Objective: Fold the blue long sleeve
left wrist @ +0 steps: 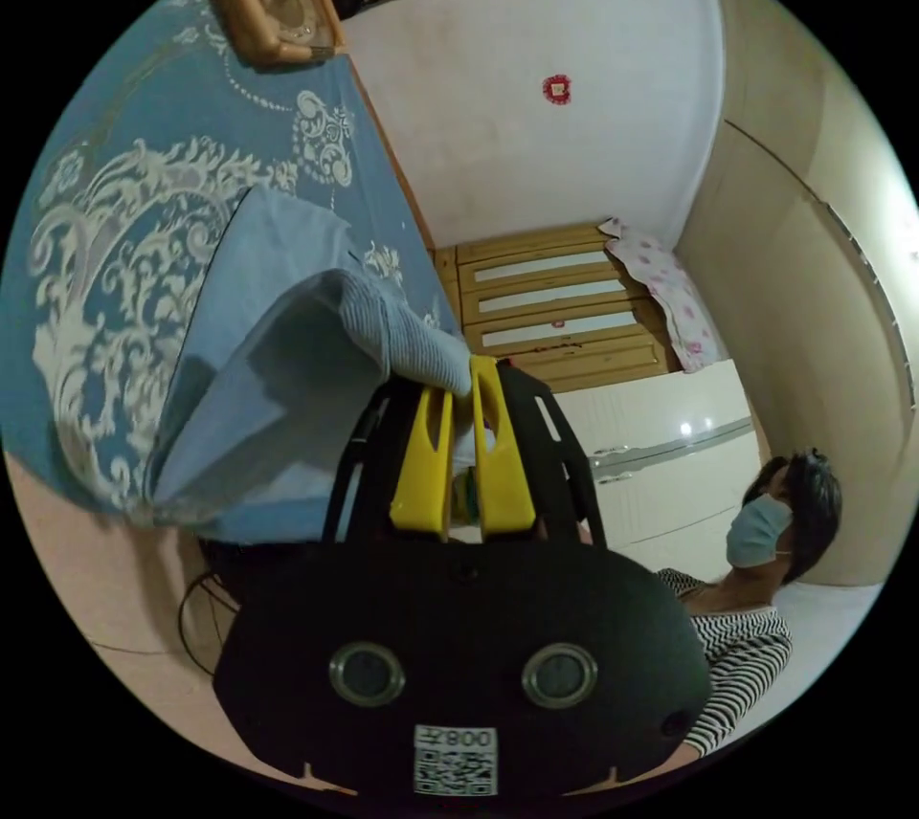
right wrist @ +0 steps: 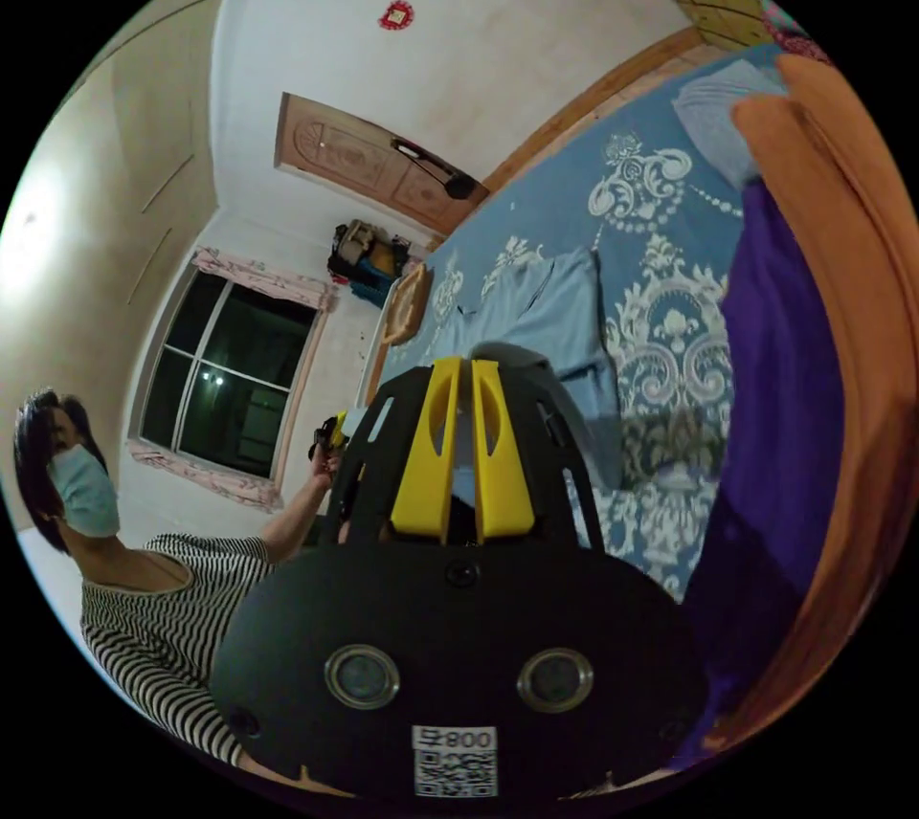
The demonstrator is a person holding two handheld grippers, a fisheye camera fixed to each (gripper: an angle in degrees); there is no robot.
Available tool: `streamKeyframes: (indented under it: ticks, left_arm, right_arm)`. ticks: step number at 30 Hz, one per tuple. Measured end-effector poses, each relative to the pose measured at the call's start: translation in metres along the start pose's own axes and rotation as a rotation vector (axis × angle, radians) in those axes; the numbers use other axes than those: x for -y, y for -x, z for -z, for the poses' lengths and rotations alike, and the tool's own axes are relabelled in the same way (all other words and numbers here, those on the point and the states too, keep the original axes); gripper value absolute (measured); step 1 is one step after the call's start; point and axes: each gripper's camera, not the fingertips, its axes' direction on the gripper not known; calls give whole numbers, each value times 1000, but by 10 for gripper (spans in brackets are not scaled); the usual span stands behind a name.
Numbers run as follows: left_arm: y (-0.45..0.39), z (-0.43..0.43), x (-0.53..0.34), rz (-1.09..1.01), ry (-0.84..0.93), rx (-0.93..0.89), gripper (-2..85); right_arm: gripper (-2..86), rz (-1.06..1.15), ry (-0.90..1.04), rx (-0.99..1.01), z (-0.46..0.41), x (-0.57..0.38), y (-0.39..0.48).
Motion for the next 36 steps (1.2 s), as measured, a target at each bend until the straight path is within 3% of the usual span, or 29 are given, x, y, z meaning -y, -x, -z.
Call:
streamKeyframes:
  ticks: [9,14,20,25,27,31,36]
  left_arm:
    - [51,-97,167,98,-12,151,53]
    - [92,-135,227,167,-7,332,80]
    - [103,-139,261,115,-119,283,93]
    - [100,-142,267,45,-171,234,71]
    - [96,-161,266,-10,-100,243,54]
    - [109,-232,273,-14,191,315,17]
    - [126,-292,312,-10,299,421,6]
  right_arm:
    - [21,-81,96,-113,-132,183,-18]
    - [25,-203,186,-141,-202,244,-50]
    - [24,-220,164,-137,-234,276,-59]
    - [13,-69,104,-295,-240,279,-22]
    - [8,18,134,-293,-257,278,-5]
    - [2,144,432,-356,-341,281,17]
    - [1,186,520,-500,-399,305,23]
